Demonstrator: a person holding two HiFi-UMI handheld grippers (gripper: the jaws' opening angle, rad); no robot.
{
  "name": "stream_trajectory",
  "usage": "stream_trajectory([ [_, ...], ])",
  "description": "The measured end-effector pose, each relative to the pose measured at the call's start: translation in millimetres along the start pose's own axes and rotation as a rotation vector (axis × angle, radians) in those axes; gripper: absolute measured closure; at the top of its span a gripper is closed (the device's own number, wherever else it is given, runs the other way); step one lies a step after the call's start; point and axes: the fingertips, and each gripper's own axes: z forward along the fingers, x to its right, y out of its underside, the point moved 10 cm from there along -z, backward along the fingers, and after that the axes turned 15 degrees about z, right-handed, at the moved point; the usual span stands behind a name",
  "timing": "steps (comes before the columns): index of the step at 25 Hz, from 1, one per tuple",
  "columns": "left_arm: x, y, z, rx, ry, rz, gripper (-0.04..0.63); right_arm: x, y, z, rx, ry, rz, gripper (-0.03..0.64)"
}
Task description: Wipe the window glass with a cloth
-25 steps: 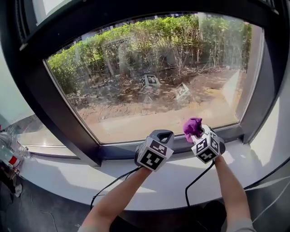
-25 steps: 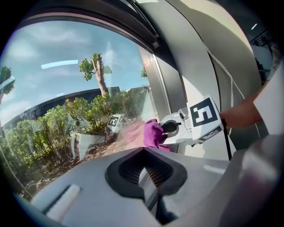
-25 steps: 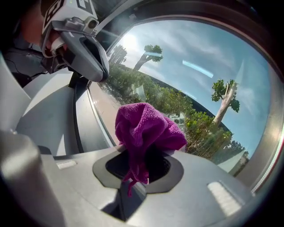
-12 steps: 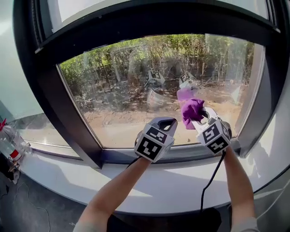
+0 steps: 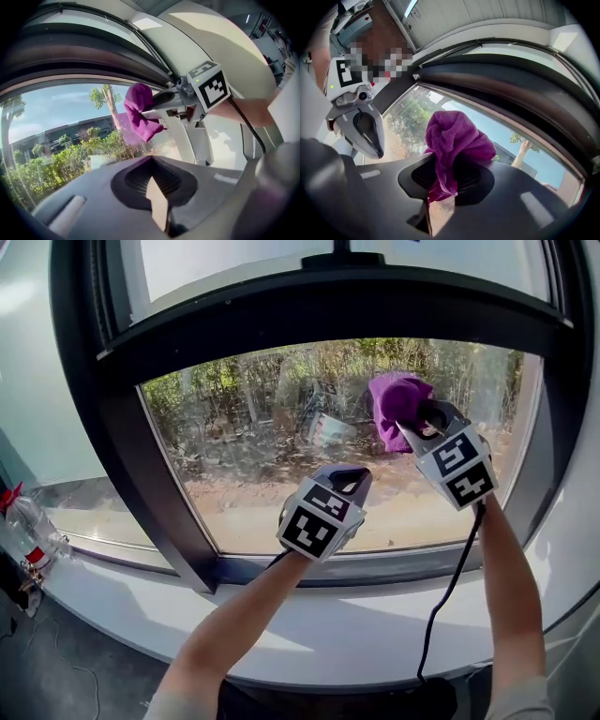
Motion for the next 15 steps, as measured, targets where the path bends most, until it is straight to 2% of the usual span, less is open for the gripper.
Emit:
stream_trajectory([
  [8,-10.3,-23.7,-6.2,0.025,-0.035,0.027,0.595,33.3,-60.2,-0.7,0.100,0.046,0.026,0.508],
  [12,-6.8,-28.1,-7.8,0.035,-0.033,0.024,0.595,46.1,-71.0,-5.0,0.150,0.099,0.076,0.509],
  [15,-4.1,-23.4,-6.4,0.027,-0.027,0.017,0.595,42.8,-67.7,-6.1,0.153,0.108,0.064,0.509],
])
